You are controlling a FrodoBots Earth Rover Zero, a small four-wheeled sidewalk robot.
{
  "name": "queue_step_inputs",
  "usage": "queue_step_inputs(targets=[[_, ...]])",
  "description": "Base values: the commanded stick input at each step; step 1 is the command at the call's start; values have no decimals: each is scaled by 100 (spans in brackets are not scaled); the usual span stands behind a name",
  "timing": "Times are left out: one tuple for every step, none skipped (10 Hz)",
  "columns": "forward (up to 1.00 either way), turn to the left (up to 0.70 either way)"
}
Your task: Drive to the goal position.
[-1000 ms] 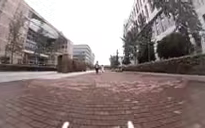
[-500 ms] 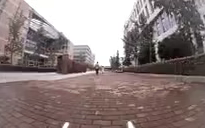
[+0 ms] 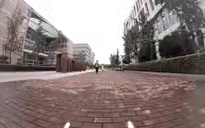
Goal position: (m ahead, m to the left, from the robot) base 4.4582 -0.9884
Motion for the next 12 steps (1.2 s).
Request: queue_step_inputs(targets=[[45,0],[45,0],[45,0],[45,0],[45,0],[45,0],[45,0],[45,0],[45,0],[45,0],[45,0],[45,0]])
